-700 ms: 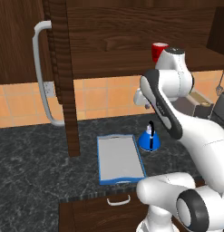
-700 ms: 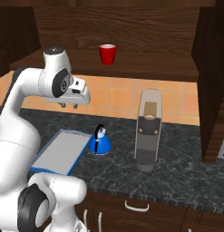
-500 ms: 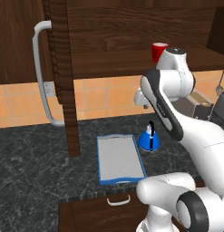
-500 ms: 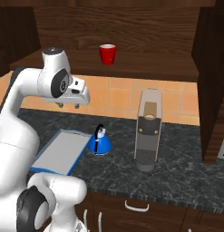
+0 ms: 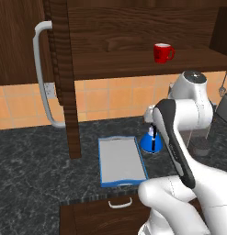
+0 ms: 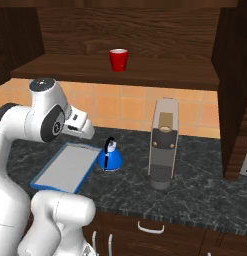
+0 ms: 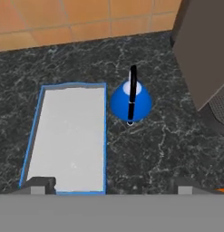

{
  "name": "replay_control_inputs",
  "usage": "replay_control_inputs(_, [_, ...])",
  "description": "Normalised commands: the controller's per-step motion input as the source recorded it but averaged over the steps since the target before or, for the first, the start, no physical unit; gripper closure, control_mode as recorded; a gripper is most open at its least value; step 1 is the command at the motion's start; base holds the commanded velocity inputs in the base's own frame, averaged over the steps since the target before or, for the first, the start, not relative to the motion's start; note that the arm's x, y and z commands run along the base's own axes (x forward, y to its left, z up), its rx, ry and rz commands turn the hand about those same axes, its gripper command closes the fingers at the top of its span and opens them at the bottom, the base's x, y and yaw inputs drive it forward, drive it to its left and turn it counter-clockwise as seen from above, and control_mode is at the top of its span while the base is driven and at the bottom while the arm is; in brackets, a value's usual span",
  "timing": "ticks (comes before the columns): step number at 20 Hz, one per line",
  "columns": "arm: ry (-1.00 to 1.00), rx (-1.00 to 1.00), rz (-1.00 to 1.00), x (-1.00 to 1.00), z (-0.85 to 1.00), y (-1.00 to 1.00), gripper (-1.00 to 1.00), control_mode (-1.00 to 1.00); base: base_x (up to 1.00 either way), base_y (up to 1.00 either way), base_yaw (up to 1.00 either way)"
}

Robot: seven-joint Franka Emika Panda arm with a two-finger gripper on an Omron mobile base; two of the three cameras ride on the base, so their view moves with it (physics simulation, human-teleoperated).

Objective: Pick the kettle from the counter and place it on the tray. Then pick the mug from the cabinet and place it on the tray. Then close the cabinet doors.

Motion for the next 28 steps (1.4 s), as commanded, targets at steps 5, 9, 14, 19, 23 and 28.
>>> replay_control_inputs(5, [0.0,0.09,-0.15,0.11,-0.48,-0.48,-1.0,-1.0,0.0,0.0,0.0])
replay_control_inputs(9, [0.0,0.05,-0.19,0.4,-0.38,-0.23,-1.0,-1.0,0.0,0.0,0.0])
replay_control_inputs(14, [0.0,0.0,-0.05,0.27,-0.3,-0.18,-1.0,-1.0,0.0,0.0,0.0])
replay_control_inputs(19, [0.04,0.0,0.0,0.17,-0.17,-0.11,-1.0,-1.0,0.0,0.0,0.0])
replay_control_inputs(23, [0.02,0.0,0.01,0.36,-0.15,-0.02,-1.0,-1.0,0.0,0.0,0.0])
replay_control_inputs(28, [0.01,0.0,0.02,0.43,-0.18,0.0,-1.0,-1.0,0.0,0.0,0.0])
